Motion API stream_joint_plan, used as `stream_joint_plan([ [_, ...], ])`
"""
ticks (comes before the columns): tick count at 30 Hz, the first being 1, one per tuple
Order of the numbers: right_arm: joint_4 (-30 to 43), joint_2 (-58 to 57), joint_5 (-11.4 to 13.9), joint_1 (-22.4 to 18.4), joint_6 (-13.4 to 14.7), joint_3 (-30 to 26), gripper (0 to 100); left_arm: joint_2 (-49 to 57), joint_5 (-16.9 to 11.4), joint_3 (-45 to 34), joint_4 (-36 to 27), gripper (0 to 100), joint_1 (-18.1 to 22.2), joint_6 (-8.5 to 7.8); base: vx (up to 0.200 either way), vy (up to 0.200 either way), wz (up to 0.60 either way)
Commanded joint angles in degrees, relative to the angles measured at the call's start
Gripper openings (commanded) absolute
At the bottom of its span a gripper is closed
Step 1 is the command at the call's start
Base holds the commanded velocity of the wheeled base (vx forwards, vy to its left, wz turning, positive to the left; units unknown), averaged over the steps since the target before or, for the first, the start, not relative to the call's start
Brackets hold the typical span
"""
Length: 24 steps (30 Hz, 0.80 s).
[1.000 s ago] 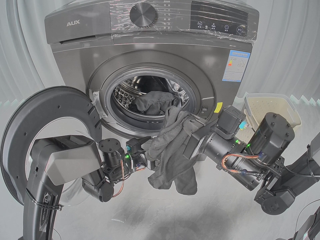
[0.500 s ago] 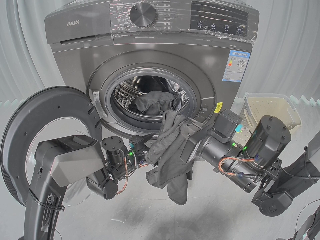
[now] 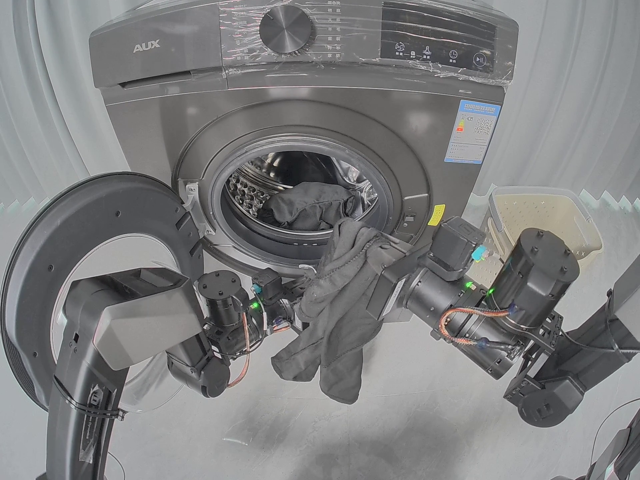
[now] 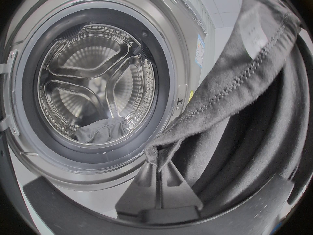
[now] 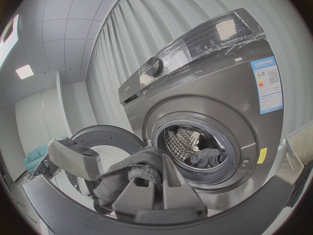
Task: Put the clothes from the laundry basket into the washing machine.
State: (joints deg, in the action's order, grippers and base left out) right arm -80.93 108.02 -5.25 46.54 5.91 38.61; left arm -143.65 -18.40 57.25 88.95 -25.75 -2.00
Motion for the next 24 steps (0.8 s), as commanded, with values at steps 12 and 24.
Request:
stream_joint_plan([
  [12, -0.3, 2.9, 1.7, -6.1, 0.5, -0.4, 0, 24.8, -0.5, -23.3, 0.3, 0, 1.4, 0.07, 0.000, 0.000, 0.00],
  [24, -7.7, 7.2, 3.2, -7.3, 3.7, -1.6, 0, 40.7, -1.8, -37.6, 0.2, 0, 4.6, -0.29, 0.000, 0.000, 0.00],
])
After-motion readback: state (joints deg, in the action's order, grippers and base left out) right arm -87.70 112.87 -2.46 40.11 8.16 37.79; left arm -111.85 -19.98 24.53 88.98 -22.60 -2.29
